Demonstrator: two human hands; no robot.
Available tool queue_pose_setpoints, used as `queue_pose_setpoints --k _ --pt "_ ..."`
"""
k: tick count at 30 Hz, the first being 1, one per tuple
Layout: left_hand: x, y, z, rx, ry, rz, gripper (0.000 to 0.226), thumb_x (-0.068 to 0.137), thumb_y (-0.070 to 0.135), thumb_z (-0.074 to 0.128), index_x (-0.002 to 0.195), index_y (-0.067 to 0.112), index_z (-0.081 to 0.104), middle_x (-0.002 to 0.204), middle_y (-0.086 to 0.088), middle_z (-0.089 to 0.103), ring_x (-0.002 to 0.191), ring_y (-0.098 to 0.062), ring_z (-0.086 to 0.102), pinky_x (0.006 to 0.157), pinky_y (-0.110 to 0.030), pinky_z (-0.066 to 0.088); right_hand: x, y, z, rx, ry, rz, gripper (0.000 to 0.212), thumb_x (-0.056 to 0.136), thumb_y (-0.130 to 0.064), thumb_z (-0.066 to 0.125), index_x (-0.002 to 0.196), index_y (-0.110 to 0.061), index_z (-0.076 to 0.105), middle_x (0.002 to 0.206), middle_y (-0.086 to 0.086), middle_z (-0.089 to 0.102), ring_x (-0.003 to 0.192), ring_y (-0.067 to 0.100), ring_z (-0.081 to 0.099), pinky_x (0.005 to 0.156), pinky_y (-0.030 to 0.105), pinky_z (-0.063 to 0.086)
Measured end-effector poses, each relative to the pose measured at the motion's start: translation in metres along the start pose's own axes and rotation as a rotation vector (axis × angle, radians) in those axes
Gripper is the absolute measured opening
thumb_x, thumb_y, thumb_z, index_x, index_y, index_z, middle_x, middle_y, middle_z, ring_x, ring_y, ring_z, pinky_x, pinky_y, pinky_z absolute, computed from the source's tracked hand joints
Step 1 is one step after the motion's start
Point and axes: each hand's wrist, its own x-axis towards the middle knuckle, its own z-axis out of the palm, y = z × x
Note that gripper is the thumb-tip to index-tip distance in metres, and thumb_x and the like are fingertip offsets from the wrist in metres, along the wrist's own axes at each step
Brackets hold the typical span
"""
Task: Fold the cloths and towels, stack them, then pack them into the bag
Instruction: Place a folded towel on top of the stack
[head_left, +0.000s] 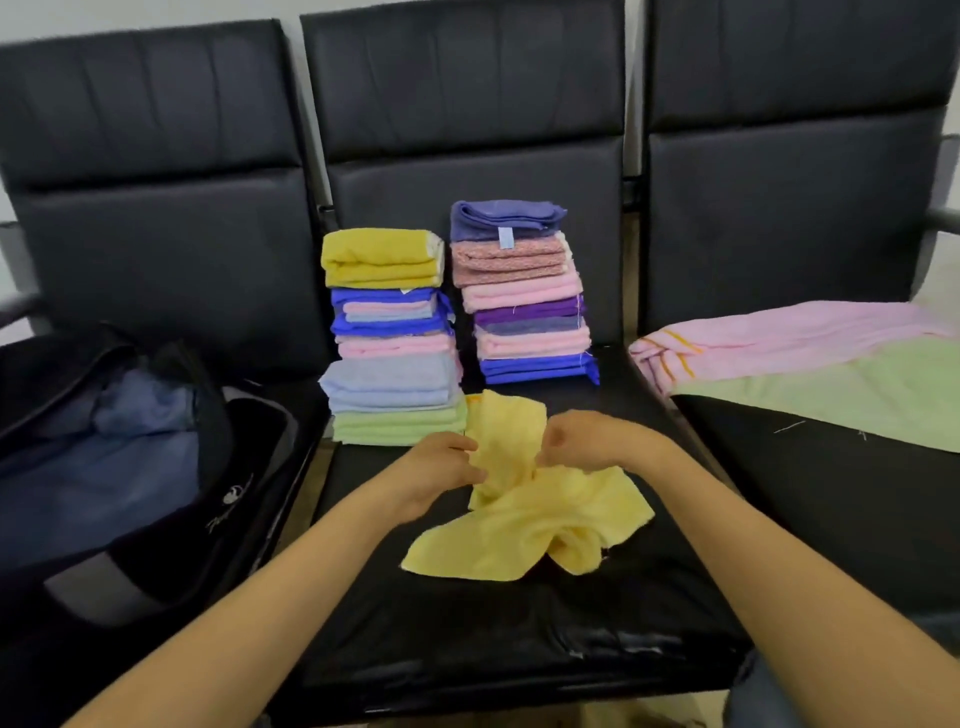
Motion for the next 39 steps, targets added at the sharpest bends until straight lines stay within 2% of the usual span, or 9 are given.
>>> queue_pose_setpoints --k 5,9,14,20,23,29,33,37,39 --pt "0.0 -0.026 0.01 0.205 -0.142 0.054 0.03 0.081 0.02 0.074 0.107 0.027 0.061 0.12 0.0 0.059 0.111 -0.014 0.057 0.102 -0.033 0.045 -0.001 0.002 0.023 -0.174 -0.325 -0.013 0.048 0.077 -0.051 0.072 0.112 -0.024 0.053 0.109 -0.008 0.05 0.1 0.015 0.053 0.083 0.027 0.049" --pt "0.007 -0.039 0.021 0.451 -0.304 0.088 0.043 0.077 0.038 0.076 0.115 0.027 0.061 0.131 0.009 0.052 0.12 -0.009 0.049 0.103 -0.028 0.039 0.001 0.002 0.038 -0.25 -0.352 -0.075 0.034 0.084 -0.039 0.069 0.109 -0.022 0.052 0.096 -0.011 0.048 0.096 0.015 0.048 0.079 0.026 0.043" --pt "0.01 -0.049 0.03 0.557 -0.184 0.261 0.019 0.087 0.032 0.066 0.076 0.024 0.054 0.089 0.007 0.052 0.088 -0.014 0.051 0.071 -0.022 0.039 0.01 0.002 0.039 -0.157 -0.135 -0.09 0.026 0.099 -0.023 0.044 0.121 -0.013 0.052 0.115 0.004 0.056 0.101 0.022 0.052 0.084 0.031 0.041" --pt "0.006 -0.007 0.012 -0.05 0.173 0.296 0.016 0.099 0.037 0.045 0.101 0.021 0.049 0.104 -0.001 0.06 0.097 -0.016 0.058 0.083 -0.033 0.048 0.004 -0.017 0.015 0.675 0.149 -0.008 0.034 0.092 -0.047 0.053 0.11 -0.02 0.046 0.105 -0.003 0.054 0.099 0.014 0.054 0.082 0.029 0.043" --pt "-0.007 0.012 0.005 -0.249 0.248 0.397 0.014 0.101 0.033 0.043 0.092 0.023 0.048 0.093 -0.004 0.061 0.084 -0.017 0.059 0.069 -0.029 0.048 -0.001 -0.03 0.017 0.459 0.226 -0.113 0.054 0.079 -0.048 0.07 0.115 -0.023 0.037 0.104 -0.005 0.053 0.095 0.012 0.056 0.072 0.025 0.046" --pt "-0.017 0.021 -0.032 -0.427 0.428 0.437 0.018 0.097 0.035 0.052 0.085 0.022 0.052 0.087 -0.009 0.058 0.082 -0.023 0.056 0.075 -0.039 0.047 0.005 -0.01 0.011 0.294 0.695 -0.136 0.022 0.089 -0.016 0.059 0.102 -0.018 0.042 0.1 0.0 0.047 0.081 0.016 0.051 0.065 0.03 0.045" --pt "-0.019 0.018 -0.052 -0.258 0.356 0.395 0.022 0.087 0.039 0.065 0.092 0.019 0.058 0.097 -0.006 0.061 0.09 -0.019 0.058 0.079 -0.032 0.046 0.007 0.018 -0.012 0.257 0.783 -0.076 0.02 0.091 -0.015 0.058 0.109 -0.014 0.049 0.11 0.004 0.05 0.094 0.016 0.05 0.068 0.023 0.04" --pt "-0.021 0.011 -0.059 0.377 0.285 0.318 0.03 0.079 0.043 0.072 0.099 0.022 0.065 0.093 0.005 0.065 0.089 -0.011 0.059 0.072 -0.023 0.044 0.0 0.041 -0.025 0.11 0.777 -0.036 0.015 0.09 0.001 0.048 0.092 -0.008 0.06 0.1 0.013 0.06 0.085 0.02 0.052 0.071 0.03 0.041" --pt "-0.021 0.008 -0.058 0.393 0.219 0.313 0.025 0.083 0.041 0.069 0.092 0.018 0.07 0.086 0.004 0.067 0.086 -0.012 0.061 0.07 -0.021 0.043 -0.006 0.049 -0.03 0.136 0.731 0.057 0.028 0.091 0.004 0.041 0.079 -0.01 0.061 0.095 0.013 0.063 0.08 0.02 0.053 0.072 0.03 0.04"
